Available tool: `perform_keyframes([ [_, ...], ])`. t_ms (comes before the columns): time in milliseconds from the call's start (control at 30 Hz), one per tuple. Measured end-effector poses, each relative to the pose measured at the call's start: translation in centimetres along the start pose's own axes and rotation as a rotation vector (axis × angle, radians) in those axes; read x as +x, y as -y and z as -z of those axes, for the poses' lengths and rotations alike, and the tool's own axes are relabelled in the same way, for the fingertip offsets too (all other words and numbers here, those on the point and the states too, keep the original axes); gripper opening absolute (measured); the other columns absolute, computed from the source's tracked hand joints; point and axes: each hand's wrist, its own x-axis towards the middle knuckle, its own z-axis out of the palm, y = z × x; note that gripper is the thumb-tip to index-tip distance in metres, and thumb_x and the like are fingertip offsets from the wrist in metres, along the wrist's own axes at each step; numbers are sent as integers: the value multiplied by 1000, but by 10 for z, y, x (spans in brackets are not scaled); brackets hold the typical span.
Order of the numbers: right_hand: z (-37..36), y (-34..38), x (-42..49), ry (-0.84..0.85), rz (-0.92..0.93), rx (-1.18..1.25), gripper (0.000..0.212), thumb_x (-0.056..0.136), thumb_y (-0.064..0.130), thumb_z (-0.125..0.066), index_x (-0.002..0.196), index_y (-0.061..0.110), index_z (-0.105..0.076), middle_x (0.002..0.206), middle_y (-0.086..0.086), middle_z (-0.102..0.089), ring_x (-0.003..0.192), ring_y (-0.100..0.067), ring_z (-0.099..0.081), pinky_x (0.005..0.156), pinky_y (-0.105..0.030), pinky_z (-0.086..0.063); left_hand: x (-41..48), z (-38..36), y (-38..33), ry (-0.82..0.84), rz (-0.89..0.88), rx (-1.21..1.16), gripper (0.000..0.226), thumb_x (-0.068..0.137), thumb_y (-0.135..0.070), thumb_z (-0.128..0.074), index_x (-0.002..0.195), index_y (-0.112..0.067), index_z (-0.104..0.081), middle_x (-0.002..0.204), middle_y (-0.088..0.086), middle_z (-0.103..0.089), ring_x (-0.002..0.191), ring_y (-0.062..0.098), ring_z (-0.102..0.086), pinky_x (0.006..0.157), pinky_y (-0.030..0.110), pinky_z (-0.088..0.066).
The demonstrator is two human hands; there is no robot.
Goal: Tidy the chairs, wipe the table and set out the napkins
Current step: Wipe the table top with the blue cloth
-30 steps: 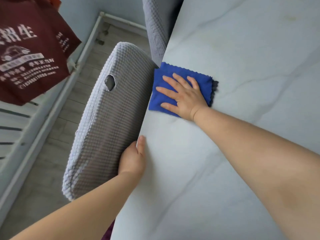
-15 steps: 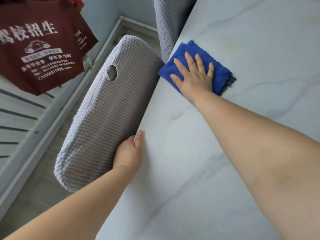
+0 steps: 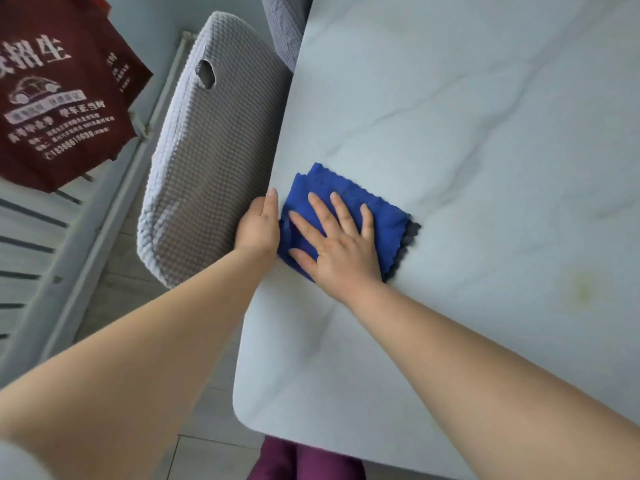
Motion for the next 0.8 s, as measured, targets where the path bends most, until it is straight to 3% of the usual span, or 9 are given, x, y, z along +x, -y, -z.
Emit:
perform_keyframes([
  [167, -21, 35, -91, -26, 77, -40, 59, 90, 64, -29, 146, 43, -32, 160, 5, -22, 147, -25, -16, 114, -60, -10, -23, 8, 24, 74, -129, 263, 49, 98, -46, -37, 130, -8, -37, 116, 13, -56, 106, 31, -54, 83, 35, -40],
  [300, -32, 50, -157, 19, 208, -42, 59, 91, 63, -33, 146, 44, -30, 160, 6, -21, 148, -26, -15, 114, -61, -11, -38, 6, 34, 13, -189, 335, 56, 97, -43, -37, 143, -11, -26, 136, 15, -46, 117, 35, -50, 96, 44, -43],
  [400, -36, 39, -189, 52, 370, -43, 59, 90, 61, -40, 145, 43, -33, 159, 7, -25, 146, -25, -20, 114, -60, -10, -45, 4, 34, -71, -294, 425, 57, 96, -30, -39, 149, -19, -20, 149, 9, -29, 128, 31, -39, 105, 44, -34],
  [567, -33, 1, -188, 91, 603, -38, 54, 92, 54, -47, 143, 45, -35, 156, 13, -28, 146, -20, -17, 117, -53, -3, -43, -5, 23, -23, -546, 746, 56, 98, -30, -35, 150, -25, -17, 159, 2, -10, 148, 22, -4, 118, 45, -5],
  [800, -22, -47, -123, 72, 633, 3, 50, 93, 55, -39, 141, 43, -41, 154, 14, -33, 145, -17, -20, 116, -52, -8, -35, -19, 24, -33, -601, 858, 51, 99, -37, -30, 149, -25, -27, 159, -2, -17, 147, 25, -6, 119, 46, -6],
])
